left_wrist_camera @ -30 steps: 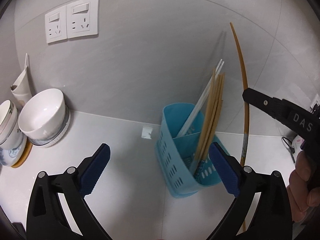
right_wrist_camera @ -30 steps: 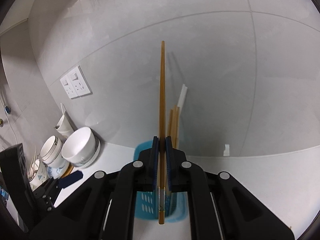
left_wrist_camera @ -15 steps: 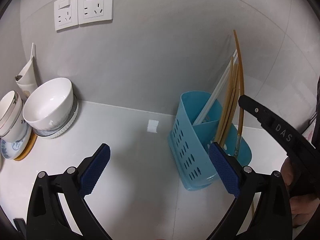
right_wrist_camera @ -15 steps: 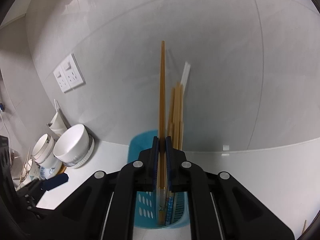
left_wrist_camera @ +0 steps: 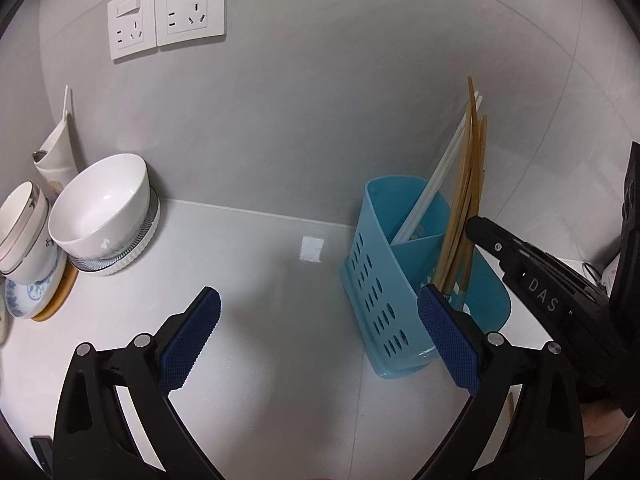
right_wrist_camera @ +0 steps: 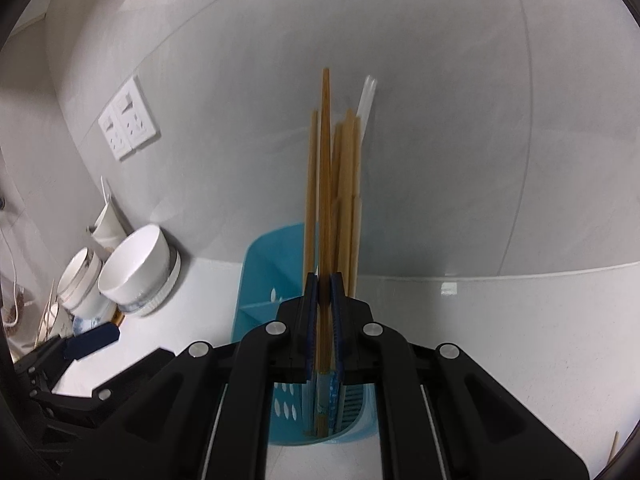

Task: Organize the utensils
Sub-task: 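Open the right tool and move both open tools to the last chopsticks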

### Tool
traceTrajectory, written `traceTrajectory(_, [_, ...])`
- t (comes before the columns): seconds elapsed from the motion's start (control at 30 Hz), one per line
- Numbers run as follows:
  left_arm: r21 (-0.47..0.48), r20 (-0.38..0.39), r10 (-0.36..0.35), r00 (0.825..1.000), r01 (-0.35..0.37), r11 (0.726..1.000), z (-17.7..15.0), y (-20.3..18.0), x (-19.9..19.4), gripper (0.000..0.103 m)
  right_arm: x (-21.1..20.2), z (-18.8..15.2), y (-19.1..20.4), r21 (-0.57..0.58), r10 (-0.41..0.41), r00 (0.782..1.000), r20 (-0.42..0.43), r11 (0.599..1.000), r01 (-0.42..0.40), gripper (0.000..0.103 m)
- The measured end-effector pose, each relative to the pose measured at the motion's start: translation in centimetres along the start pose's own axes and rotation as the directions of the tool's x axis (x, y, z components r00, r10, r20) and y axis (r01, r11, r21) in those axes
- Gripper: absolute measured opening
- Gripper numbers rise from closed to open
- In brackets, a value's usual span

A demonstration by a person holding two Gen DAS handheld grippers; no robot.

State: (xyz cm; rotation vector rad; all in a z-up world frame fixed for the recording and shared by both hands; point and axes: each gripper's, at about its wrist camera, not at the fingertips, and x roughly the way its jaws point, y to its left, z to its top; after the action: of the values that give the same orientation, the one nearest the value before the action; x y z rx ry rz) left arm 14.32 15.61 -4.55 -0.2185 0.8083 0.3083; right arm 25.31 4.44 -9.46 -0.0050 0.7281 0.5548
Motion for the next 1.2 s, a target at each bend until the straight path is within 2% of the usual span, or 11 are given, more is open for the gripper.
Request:
traceTrajectory(0.1, [0.001, 0.001, 0.002, 1.000, -0.002, 1.000, 0.0, 0.0, -0.4, 0.097, -0.5, 0.1, 0.4, -0.039, -0.022, 1.000, -0.022, 0.999, 0.021, 0.010])
traceTrajectory(0.17, [0.002, 0.007, 0.001, 1.000, -0.001, 1.000, 0.1, -0.1, -0.9, 0.097, -1.1, 0.2, 0.6, -0.076, -0.045, 0.998, -0.044, 0.996, 0.041, 0.029])
traceTrajectory(0.2, [0.004, 0.009, 0.006, 1.000, -0.006, 1.000, 0.1, -0.2, -1.1, 0.097, -1.7, 0.2, 0.5, -0.084, -0.059, 0.997, -0.044, 0.995, 0.055, 0.034])
traceTrajectory(0.27, [0.005, 0.011, 0.007, 1.000, -0.007, 1.000, 0.0, -0.4, -1.5, 0.097, -2.9, 0.2, 0.1, -0.084, -0.073, 0.996, -0.042, 0.994, 0.069, 0.050])
traceTrajectory(0.4, [0.003, -0.003, -0.003, 1.000, 0.003, 1.000, -0.6, -1.3, -2.6, 0.097, -5.9, 0.0, -1.5, -0.080, -0.128, 0.991, -0.038, 0.989, 0.125, 0.065])
traceTrajectory(0.47, [0.008, -0.023, -0.025, 0.999, 0.025, 1.000, -1.2, -2.2, -3.1, 0.097, -7.5, -0.5, -2.9, -0.074, -0.165, 0.986, -0.038, 0.984, 0.162, 0.076])
traceTrajectory(0.53, [0.017, -0.045, -0.057, 0.997, 0.057, 0.998, -1.9, -3.3, -3.4, 0.097, -8.8, -1.3, -4.4, -0.065, -0.200, 0.979, -0.049, 0.978, 0.197, 0.081])
traceTrajectory(0.77, [0.063, -0.137, -0.111, 0.984, 0.120, 0.991, -5.5, -8.6, -3.6, 0.097, -13.6, -5.6, -11.2, 0.007, -0.325, 0.937, -0.129, 0.945, 0.328, 0.090])
traceTrajectory(0.83, [0.069, -0.178, -0.126, 0.976, 0.140, 0.988, -6.8, -10.2, -3.4, 0.097, -14.7, -6.7, -12.8, 0.033, -0.336, 0.929, -0.157, 0.938, 0.344, 0.090])
traceTrajectory(1.0, [0.081, -0.286, -0.144, 0.947, 0.173, 0.981, -10.4, -14.1, -2.4, 0.097, -16.9, -10.1, -16.4, 0.054, -0.378, 0.892, -0.248, 0.914, 0.402, 0.090])
traceTrajectory(1.2, [0.099, -0.380, -0.132, 0.915, 0.182, 0.978, -14.0, -17.0, -1.3, 0.097, -18.5, -13.7, -19.3, 0.084, -0.374, 0.867, -0.331, 0.903, 0.421, 0.090])
